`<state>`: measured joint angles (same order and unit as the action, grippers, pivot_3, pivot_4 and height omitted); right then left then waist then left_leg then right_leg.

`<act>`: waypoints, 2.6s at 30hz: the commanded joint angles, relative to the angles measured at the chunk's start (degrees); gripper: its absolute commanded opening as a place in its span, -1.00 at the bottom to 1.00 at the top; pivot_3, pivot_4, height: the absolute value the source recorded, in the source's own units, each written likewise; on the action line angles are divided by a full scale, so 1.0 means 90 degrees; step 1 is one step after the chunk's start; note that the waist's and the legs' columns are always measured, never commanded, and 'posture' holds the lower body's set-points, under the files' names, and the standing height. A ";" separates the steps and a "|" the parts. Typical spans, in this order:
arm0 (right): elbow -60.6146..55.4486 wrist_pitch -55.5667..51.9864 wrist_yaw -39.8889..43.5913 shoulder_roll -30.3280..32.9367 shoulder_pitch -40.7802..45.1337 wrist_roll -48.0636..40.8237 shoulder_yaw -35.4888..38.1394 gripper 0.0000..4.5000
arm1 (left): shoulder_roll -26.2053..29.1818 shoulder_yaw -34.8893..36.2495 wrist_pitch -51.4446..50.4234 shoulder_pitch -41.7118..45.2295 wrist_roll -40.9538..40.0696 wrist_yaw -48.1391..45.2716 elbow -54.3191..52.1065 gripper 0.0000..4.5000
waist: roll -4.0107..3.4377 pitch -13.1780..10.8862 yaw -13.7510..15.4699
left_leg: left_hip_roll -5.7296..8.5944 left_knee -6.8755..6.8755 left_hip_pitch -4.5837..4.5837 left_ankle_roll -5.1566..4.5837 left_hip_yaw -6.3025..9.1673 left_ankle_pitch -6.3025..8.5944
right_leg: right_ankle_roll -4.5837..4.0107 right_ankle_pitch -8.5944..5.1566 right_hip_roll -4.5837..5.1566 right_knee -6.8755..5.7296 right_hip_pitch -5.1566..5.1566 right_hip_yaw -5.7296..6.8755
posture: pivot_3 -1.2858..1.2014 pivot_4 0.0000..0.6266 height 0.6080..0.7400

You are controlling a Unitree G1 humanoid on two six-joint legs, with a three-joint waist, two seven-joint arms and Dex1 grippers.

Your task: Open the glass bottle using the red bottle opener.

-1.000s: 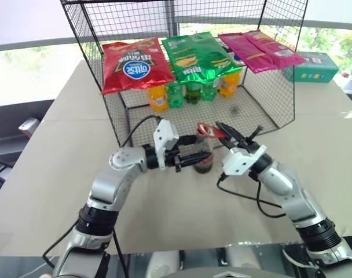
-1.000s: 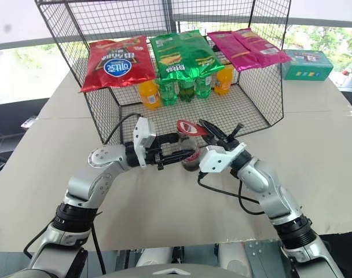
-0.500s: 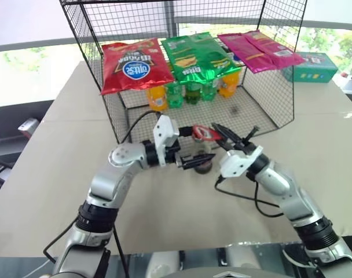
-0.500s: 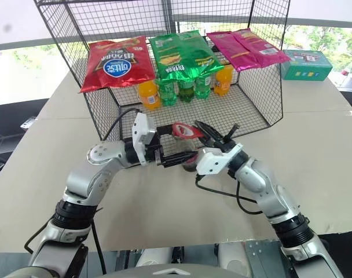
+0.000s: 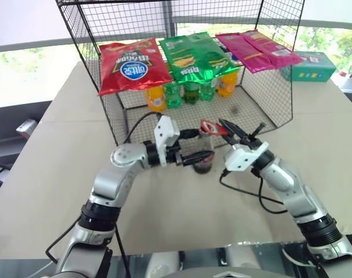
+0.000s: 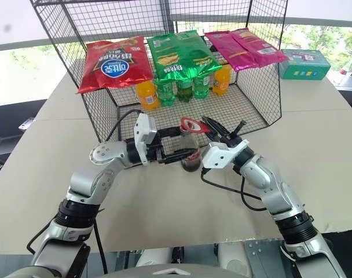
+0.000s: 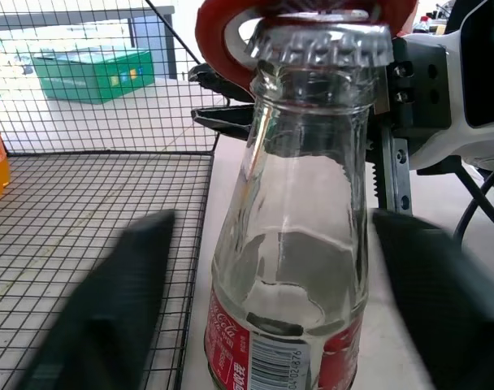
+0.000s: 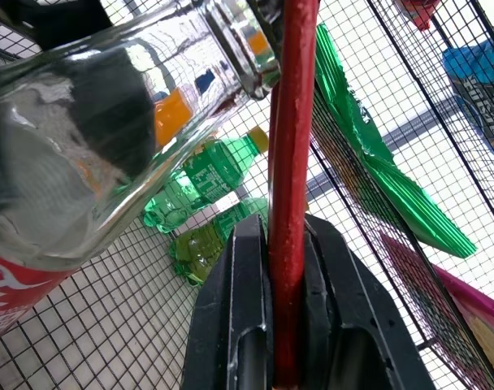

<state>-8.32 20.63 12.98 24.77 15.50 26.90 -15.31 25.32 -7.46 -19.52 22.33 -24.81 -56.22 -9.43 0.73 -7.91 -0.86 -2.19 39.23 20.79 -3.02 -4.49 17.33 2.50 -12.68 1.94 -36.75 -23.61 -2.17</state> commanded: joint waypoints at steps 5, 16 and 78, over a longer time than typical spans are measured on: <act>0.0262 -0.0165 0.0249 0.0098 -0.0192 0.0254 -0.0202 -1.00 | 0.0022 -0.0024 0.0105 0.0035 -0.0005 -0.0087 -0.0129 -0.23 | 0.0014 0.0011 0.0005 | -0.0005 0.0001 -0.0006 0.0000 -0.0001 0.0000 | 0.0000 0.0000 0.0002 0.0000 0.0004 -0.0002 | 0.03 -0.52 1.00; 0.0123 -0.0004 0.0517 -0.0164 -0.0472 -0.0153 -0.0561 -1.00 | 0.0109 -0.0082 0.0017 -0.0061 0.0005 -0.0136 -0.0194 -0.23 | 0.0023 0.0016 0.0007 | -0.0008 -0.0002 -0.0007 -0.0002 -0.0006 0.0001 | 0.0000 -0.0001 0.0006 0.0004 0.0004 -0.0008 | 0.03 -0.52 1.00; 0.0504 -0.0113 0.0278 0.0081 -0.0218 0.0173 -0.0253 -1.00 | -0.0041 0.0168 -0.0124 -0.0027 -0.0261 0.0059 -0.0351 0.76 | 0.0036 0.0025 -0.0003 | -0.0010 -0.0087 0.0000 0.0000 -0.0023 0.0000 | -0.0009 -0.0007 0.0005 0.0078 -0.0012 -0.0014 | 0.03 -0.52 1.00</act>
<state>-6.98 21.53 13.16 24.12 15.82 25.92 -15.80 24.81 -7.18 -20.92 22.10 -25.95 -55.34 -9.90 1.05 -7.69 -0.88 -2.28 38.44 20.80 -3.02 -4.69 17.34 2.42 -12.75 1.99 -36.05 -23.72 -2.30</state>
